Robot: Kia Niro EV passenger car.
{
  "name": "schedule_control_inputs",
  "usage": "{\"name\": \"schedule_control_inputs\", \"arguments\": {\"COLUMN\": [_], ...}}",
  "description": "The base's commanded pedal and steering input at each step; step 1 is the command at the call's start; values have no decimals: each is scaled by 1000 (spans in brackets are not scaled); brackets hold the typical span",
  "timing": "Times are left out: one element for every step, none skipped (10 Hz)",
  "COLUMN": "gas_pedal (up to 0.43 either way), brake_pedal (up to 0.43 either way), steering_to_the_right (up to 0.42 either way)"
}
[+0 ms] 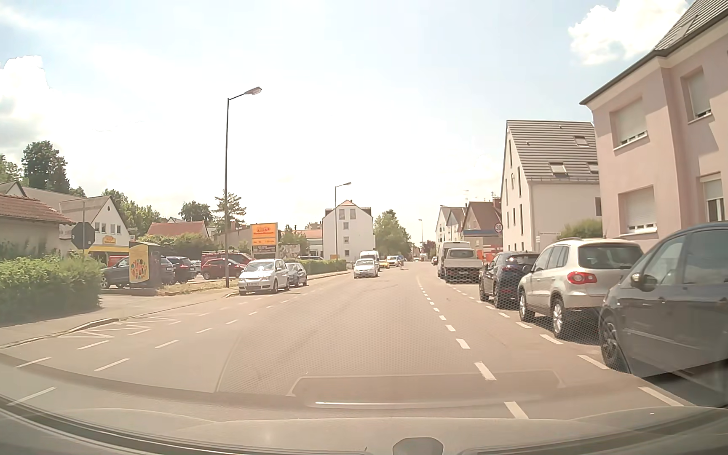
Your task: Follow the waypoints while adhering to traffic rules and regulations
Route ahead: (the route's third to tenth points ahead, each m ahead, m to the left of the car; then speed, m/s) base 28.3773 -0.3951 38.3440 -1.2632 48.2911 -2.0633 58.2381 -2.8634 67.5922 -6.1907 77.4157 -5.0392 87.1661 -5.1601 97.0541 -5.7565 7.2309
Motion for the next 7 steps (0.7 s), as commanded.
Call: {"name": "schedule_control_inputs", "arguments": {"gas_pedal": [130, 130, 130, 130, 130, 130, 130], "brake_pedal": [0, 0, 0, 0, 0, 0, 0], "steering_to_the_right": [-9, -8, -6, 0, 3, 4, 9]}}
